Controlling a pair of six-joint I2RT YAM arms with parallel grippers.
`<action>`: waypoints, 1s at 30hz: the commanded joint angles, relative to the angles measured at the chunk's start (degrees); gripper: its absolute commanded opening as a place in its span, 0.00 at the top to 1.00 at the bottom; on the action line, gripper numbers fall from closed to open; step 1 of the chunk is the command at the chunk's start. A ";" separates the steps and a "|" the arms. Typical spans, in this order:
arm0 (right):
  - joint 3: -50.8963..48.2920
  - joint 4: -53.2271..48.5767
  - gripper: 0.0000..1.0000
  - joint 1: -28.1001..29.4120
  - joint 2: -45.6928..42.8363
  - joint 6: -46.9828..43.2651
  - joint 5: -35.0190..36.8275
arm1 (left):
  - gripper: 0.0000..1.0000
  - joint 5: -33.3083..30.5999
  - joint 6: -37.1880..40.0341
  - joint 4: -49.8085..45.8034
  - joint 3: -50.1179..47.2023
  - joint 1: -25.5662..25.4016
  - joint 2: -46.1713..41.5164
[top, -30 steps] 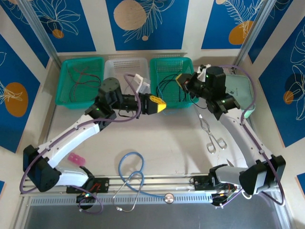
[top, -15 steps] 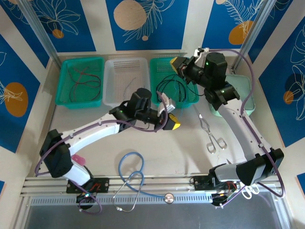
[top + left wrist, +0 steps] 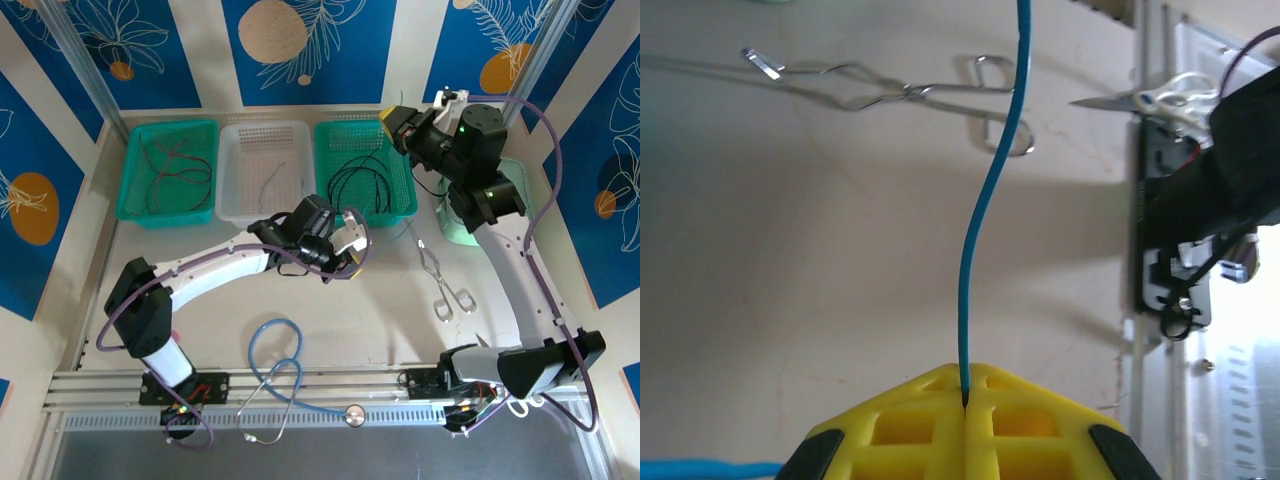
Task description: Untangle the cables
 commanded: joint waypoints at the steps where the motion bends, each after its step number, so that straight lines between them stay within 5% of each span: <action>1: 1.07 0.18 1.00 -1.03 -2.12 -0.36 -0.98 | 1.00 -5.33 3.18 -5.52 1.59 -0.17 1.04; 14: -0.13 -0.86 1.00 -5.13 -1.83 0.32 -5.53 | 1.00 -11.85 8.17 -7.33 2.28 2.20 -3.57; 15: -0.19 -1.64 0.94 -5.16 -1.22 0.31 -6.25 | 1.00 -9.65 8.39 -7.35 3.01 2.99 -3.88; 18: -2.48 -2.65 0.48 -5.49 0.12 1.41 -7.58 | 1.00 -3.03 8.16 -8.36 6.81 5.48 -4.34; 20: -5.44 -2.94 0.29 -6.69 -0.04 2.62 -7.53 | 1.00 0.52 8.23 -10.55 9.77 6.75 -4.48; 23: -9.44 -4.80 0.18 -10.27 -0.32 3.88 -8.97 | 1.00 2.35 7.76 -16.29 15.74 7.46 -3.72; 30: -16.36 -3.54 0.14 -13.16 -4.02 3.89 -10.18 | 1.00 4.06 2.35 -14.11 28.01 10.18 -1.62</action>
